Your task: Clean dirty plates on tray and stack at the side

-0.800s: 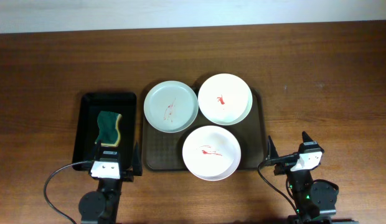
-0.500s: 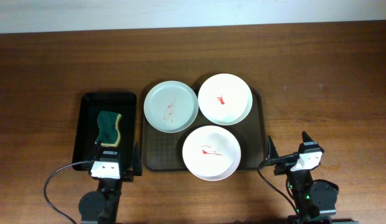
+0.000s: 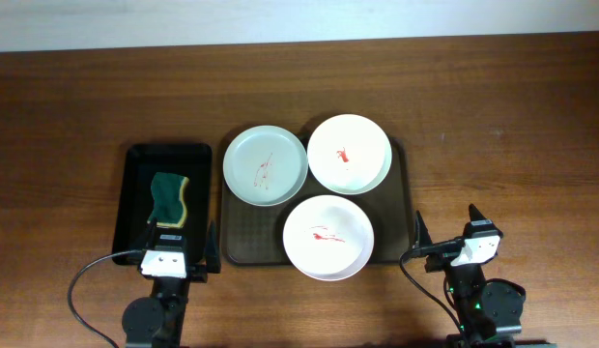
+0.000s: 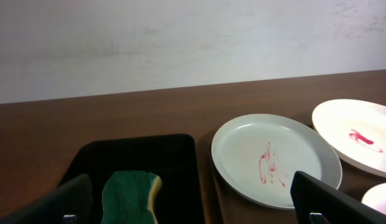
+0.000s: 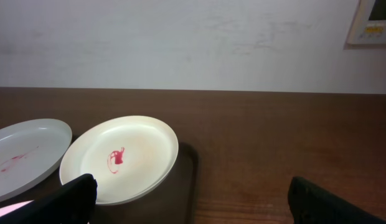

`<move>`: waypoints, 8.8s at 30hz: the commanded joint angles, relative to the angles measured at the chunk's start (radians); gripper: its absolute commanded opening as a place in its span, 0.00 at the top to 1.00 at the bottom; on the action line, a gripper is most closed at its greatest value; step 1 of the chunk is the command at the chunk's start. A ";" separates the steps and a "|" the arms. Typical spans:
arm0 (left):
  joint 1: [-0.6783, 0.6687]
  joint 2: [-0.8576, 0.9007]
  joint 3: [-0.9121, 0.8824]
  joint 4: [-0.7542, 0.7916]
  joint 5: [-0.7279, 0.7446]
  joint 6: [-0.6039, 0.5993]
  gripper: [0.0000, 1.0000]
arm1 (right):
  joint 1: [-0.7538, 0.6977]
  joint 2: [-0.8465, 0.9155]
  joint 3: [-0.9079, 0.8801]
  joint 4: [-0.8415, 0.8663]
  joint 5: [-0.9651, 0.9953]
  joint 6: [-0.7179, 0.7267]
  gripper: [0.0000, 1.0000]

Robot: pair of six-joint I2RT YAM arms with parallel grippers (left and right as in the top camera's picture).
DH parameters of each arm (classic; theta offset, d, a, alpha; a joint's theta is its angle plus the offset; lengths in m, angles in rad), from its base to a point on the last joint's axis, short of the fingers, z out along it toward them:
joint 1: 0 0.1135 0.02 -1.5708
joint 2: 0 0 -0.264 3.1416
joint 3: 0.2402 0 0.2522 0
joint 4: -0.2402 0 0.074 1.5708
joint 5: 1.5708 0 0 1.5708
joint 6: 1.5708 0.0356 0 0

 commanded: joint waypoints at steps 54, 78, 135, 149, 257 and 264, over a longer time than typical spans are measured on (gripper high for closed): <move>0.064 1.024 0.931 -0.653 -0.123 -0.154 0.00 | -0.006 0.736 0.882 -0.811 -0.210 0.067 0.01; 0.210 1.669 0.930 -0.483 -0.056 -0.079 0.78 | -0.006 0.736 0.882 -0.816 -0.210 0.067 0.04; 0.144 1.526 0.918 -0.602 0.092 -0.097 1.00 | 0.183 1.629 0.881 -0.657 -0.322 0.068 0.82; -0.009 1.608 0.929 -0.546 0.075 -0.203 1.00 | 0.183 1.629 0.881 -0.655 -0.322 0.068 0.82; 0.027 1.528 0.924 -0.578 0.095 -0.205 1.00 | 0.211 1.621 1.050 -0.798 -0.099 0.083 0.96; 0.055 1.528 0.858 -0.495 -0.042 -0.212 0.99 | 0.291 1.526 1.187 -0.910 0.298 0.112 0.96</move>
